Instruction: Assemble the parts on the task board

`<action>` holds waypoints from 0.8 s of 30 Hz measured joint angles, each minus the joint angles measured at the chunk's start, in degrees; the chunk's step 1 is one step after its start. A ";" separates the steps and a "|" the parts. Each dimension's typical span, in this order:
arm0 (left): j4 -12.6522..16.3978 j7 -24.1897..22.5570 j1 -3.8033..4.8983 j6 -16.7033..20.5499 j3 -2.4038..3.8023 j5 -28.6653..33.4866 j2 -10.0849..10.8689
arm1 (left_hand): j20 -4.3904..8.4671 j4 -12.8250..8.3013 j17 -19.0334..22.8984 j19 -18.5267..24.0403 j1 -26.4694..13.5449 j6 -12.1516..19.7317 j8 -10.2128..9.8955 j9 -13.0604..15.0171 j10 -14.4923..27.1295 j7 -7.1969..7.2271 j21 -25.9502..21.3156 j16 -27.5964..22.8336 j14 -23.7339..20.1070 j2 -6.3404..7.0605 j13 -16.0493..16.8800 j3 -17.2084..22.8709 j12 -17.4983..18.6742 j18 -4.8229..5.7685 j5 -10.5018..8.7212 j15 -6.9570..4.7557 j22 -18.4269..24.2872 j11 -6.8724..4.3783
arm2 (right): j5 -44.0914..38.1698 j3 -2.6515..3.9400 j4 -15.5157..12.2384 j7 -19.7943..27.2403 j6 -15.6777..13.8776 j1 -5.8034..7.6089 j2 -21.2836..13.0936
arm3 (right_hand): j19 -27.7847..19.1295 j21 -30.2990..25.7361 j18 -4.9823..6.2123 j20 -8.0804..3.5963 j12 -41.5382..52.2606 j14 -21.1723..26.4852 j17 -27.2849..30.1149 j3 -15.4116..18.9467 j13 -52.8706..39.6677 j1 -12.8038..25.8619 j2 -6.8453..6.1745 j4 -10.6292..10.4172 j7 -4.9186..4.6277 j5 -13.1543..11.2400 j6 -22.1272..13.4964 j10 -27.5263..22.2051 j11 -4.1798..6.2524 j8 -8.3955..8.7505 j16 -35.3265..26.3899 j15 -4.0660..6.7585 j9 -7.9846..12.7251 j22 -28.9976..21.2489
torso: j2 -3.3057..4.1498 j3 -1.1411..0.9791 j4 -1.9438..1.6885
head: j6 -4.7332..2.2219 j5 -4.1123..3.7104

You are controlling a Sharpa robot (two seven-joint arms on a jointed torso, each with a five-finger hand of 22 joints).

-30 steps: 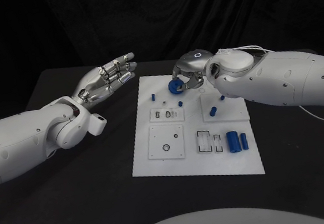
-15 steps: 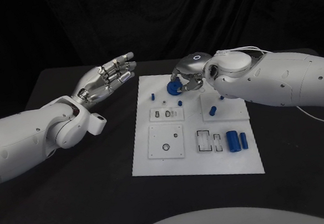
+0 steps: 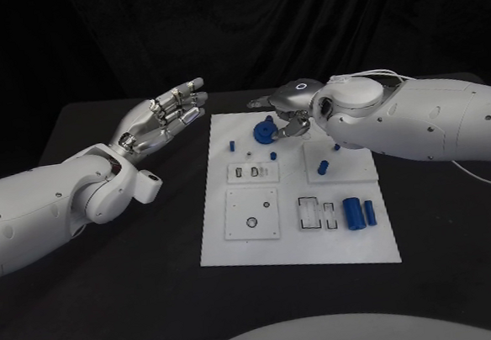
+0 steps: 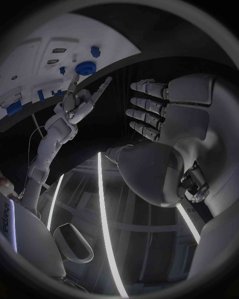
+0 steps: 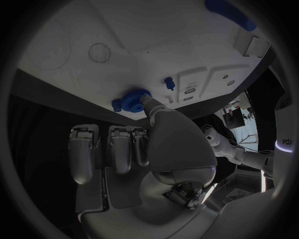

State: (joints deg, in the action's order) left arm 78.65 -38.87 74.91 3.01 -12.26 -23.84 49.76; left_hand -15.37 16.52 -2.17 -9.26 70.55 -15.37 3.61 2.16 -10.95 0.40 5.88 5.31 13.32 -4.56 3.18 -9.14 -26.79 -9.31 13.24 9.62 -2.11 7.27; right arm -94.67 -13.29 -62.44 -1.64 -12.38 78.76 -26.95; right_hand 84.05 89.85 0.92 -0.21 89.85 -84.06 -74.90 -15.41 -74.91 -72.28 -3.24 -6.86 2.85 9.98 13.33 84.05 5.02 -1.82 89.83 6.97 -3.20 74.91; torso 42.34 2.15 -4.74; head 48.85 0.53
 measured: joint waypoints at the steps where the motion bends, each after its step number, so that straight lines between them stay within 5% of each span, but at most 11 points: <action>1: -0.01 0.00 0.00 -0.01 0.00 0.00 -0.01 | 0.00 0.00 0.00 0.00 0.00 0.00 0.00 0.00 0.00 0.00 0.00 0.00 0.00 0.00 0.00 0.00 0.00 0.00 0.00 0.00 0.00 0.00 | 0.00 0.00 -0.05 0.01 -0.16 0.00 -0.02 | 0.00 0.00 -0.01 0.00 0.00 0.00 0.00 0.00 0.00 0.00 0.00 0.00 0.18 0.00 -0.18 0.00 0.00 0.00 0.00 0.00 0.12 0.00 | 0.00 0.00 0.00 | 0.01 -0.01; 7: -0.02 0.00 0.00 -0.06 0.00 0.00 -0.02 | -0.21 0.00 0.00 0.21 0.00 0.00 0.00 0.00 0.00 0.00 0.00 0.00 0.00 -0.47 0.00 0.00 0.00 0.00 0.00 0.00 0.00 0.00 | 0.43 0.00 -0.42 0.16 -1.47 -0.01 -0.41 | -0.06 0.00 -0.02 -0.35 0.00 0.20 0.00 -0.13 0.00 1.59 1.59 -0.97 -0.76 0.00 2.37 0.00 0.00 -0.23 0.00 0.20 -0.03 0.00 | 0.00 0.00 0.01 | 0.06 -0.01; 10: -0.02 0.00 0.00 -0.07 0.00 0.00 0.03 | -0.21 0.00 0.00 0.21 0.00 0.00 0.00 0.00 0.00 0.00 0.00 0.00 0.00 -0.47 0.00 0.00 0.00 0.00 0.00 0.00 0.00 0.00 | 0.98 0.00 -0.55 0.38 -2.31 -0.01 -0.82 | 0.01 0.00 -0.01 -0.42 0.00 0.20 0.00 -0.43 0.00 2.31 2.37 -1.39 -1.35 0.00 6.64 0.00 0.00 -1.18 0.00 0.20 -0.74 0.00 | 0.01 0.00 0.01 | 0.08 0.09; 13: -0.02 0.00 0.00 -0.07 0.00 0.00 0.10 | -0.21 0.00 0.00 0.21 -0.01 0.00 0.00 0.00 0.00 0.00 0.00 0.00 0.00 -0.47 0.00 0.00 0.00 0.00 0.00 0.00 0.00 0.00 | 1.59 0.00 -0.66 0.70 -3.02 -0.01 -1.21 | 0.01 0.00 -0.01 -0.41 0.00 0.20 0.00 -1.04 0.00 2.02 3.72 -1.36 -2.17 -0.01 18.26 -0.01 0.00 -3.77 0.00 0.20 -2.77 0.00 | 0.01 -0.01 0.01 | 0.01 0.12; 15: -0.02 0.00 0.00 -0.08 0.00 0.00 0.13 | -0.21 0.00 0.00 0.21 -0.01 0.00 0.00 0.00 0.00 0.00 0.00 0.00 0.00 -0.47 0.00 0.00 0.00 0.00 0.00 0.00 0.00 0.00 | 2.03 0.00 -0.78 0.98 -3.27 -0.01 -1.44 | 0.00 0.00 -0.01 -0.42 0.00 0.20 0.00 -1.59 0.00 1.78 4.29 -1.01 -2.38 -0.01 22.39 0.00 -0.01 -4.57 0.00 0.20 -3.40 0.00 | 0.01 -0.01 0.00 | -0.01 0.11; 24: -0.08 0.00 0.00 -0.10 0.00 0.00 0.08 | -0.21 0.00 0.00 0.21 -0.01 0.00 0.00 0.00 0.00 0.00 0.00 0.00 0.00 -0.47 0.00 0.00 0.00 0.00 0.00 0.00 0.00 0.00 | 3.24 0.00 -1.50 1.94 -2.41 -0.36 -2.01 | -0.22 0.00 -0.01 -0.19 0.00 -0.06 0.00 -2.54 0.00 2.10 4.85 -0.64 -3.33 -0.01 30.18 -0.13 -0.74 -5.73 0.00 -0.06 -4.46 0.04 | -0.02 -0.02 0.07 | -0.03 -0.05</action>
State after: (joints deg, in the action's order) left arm 78.57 -38.87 74.91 2.90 -12.26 -23.85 49.84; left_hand -15.58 16.52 -2.17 -9.05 70.54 -15.36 3.61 2.16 -10.95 0.40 5.88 5.31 13.32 -5.03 3.18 -9.14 -26.79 -9.31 13.24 9.62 -2.11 7.27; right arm -91.43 -13.28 -63.94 0.30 -14.79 78.40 -28.95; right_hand 83.83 89.85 0.91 -0.40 89.85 -84.11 -74.90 -17.96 -74.90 -70.18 1.61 -7.50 -0.48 9.97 43.51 83.92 4.29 -7.55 89.83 6.91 -7.66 74.95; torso 42.32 2.13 -4.67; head 48.81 0.48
